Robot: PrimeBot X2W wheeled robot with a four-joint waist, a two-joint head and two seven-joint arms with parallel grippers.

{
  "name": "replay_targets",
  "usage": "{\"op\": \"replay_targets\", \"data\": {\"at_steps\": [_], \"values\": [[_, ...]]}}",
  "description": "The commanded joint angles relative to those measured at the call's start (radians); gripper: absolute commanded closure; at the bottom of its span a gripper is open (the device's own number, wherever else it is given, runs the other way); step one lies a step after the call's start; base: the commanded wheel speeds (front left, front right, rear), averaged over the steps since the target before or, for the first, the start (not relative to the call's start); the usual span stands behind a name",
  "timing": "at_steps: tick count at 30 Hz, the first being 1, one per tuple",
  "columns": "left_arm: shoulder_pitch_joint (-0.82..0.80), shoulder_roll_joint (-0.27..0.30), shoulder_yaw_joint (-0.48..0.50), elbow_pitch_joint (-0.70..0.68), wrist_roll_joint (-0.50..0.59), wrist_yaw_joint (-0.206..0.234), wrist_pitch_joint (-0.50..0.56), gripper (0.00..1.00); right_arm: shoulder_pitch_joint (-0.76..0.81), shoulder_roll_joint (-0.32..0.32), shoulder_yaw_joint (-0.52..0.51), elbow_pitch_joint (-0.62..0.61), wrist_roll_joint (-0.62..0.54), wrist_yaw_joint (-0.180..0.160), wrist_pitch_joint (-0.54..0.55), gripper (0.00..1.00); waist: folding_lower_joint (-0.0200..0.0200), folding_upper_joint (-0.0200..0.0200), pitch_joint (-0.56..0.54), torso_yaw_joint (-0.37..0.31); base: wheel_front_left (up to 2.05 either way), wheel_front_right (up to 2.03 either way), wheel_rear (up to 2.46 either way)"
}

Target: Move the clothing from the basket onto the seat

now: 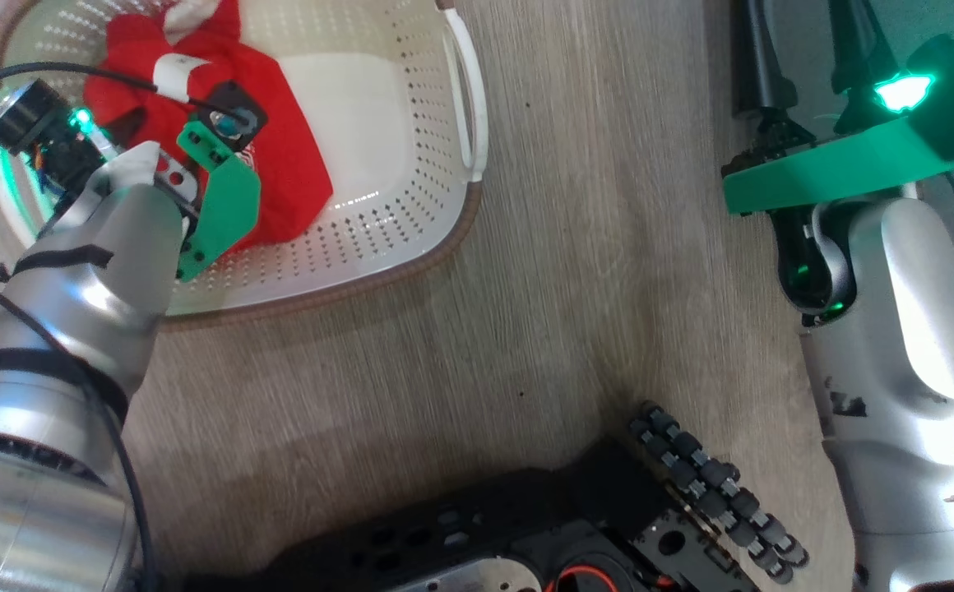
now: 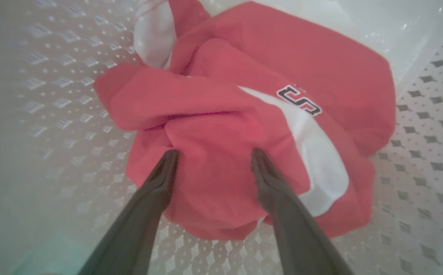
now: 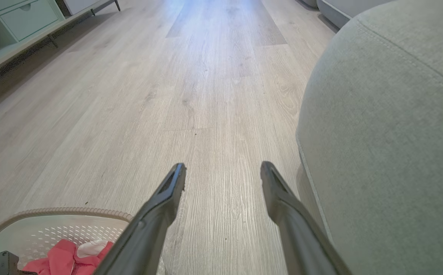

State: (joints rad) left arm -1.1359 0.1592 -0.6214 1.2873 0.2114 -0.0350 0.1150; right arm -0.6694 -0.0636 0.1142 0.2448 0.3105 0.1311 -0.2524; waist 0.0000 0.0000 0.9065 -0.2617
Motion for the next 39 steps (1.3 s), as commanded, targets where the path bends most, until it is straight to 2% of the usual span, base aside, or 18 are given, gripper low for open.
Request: {"op": "replay_targets", "data": {"at_steps": [1, 13, 14, 15, 16, 20, 23, 30, 39], "values": [[-0.007, 0.035, -0.006, -0.006, 0.018, 0.006, 0.011, 0.0, 0.017, 0.013, 0.019, -0.034, 0.012, 0.0, -0.009, 0.0, 0.0, 0.0, 0.025, -0.007, 0.0, 0.0, 0.0], [-0.034, 0.035, -0.066, -0.001, 0.051, 0.052, 0.038, 0.0, 0.003, 0.013, 0.04, -0.059, 0.034, 0.0, -0.009, 0.0, 0.0, 0.0, 0.092, -0.027, 0.0, 0.0, 0.0], [-0.033, 0.035, -0.066, -0.001, 0.049, 0.057, 0.037, 0.09, 0.003, 0.013, 0.041, -0.06, 0.035, 0.0, -0.009, 0.0, 0.0, 0.0, 0.094, -0.028, 0.0, 0.0, 0.0], [-0.031, 0.036, -0.067, 0.0, 0.046, 0.059, 0.037, 0.73, 0.002, 0.013, 0.041, -0.06, 0.036, 0.0, -0.009, 0.0, 0.0, 0.0, 0.095, -0.029, 0.0, 0.0, 0.0], [-0.028, 0.038, -0.065, 0.0, 0.041, 0.061, 0.033, 1.0, 0.001, 0.013, 0.041, -0.058, 0.036, 0.0, -0.009, 0.0, 0.0, 0.0, 0.093, -0.029, 0.0, 0.0, 0.0], [-0.003, 0.069, -0.049, 0.001, 0.009, 0.045, -0.013, 1.0, -0.001, 0.013, 0.033, -0.05, 0.033, 0.0, -0.009, 0.0, 0.0, 0.0, 0.065, -0.025, 0.0, 0.0, 0.0], [0.016, 0.069, -0.029, 0.002, -0.027, 0.034, -0.079, 1.0, -0.003, 0.013, 0.022, -0.041, 0.021, 0.0, -0.009, 0.0, 0.0, 0.0, 0.03, -0.012, 0.0, 0.0, 0.0], [0.058, 0.004, 0.032, 0.002, -0.133, -0.007, -0.25, 1.0, 0.0, 0.013, -0.004, -0.001, -0.035, 0.0, -0.009, 0.0, 0.0, 0.0, -0.104, 0.051, 0.0, 0.0, 0.0], [0.125, -0.061, 0.085, 0.003, -0.235, -0.043, -0.348, 1.0, 0.059, 0.013, -0.039, 0.056, -0.096, 0.0, -0.009, 0.0, 0.0, 0.0, -0.291, 0.13, 0.0, 0.0, 0.0]]}}
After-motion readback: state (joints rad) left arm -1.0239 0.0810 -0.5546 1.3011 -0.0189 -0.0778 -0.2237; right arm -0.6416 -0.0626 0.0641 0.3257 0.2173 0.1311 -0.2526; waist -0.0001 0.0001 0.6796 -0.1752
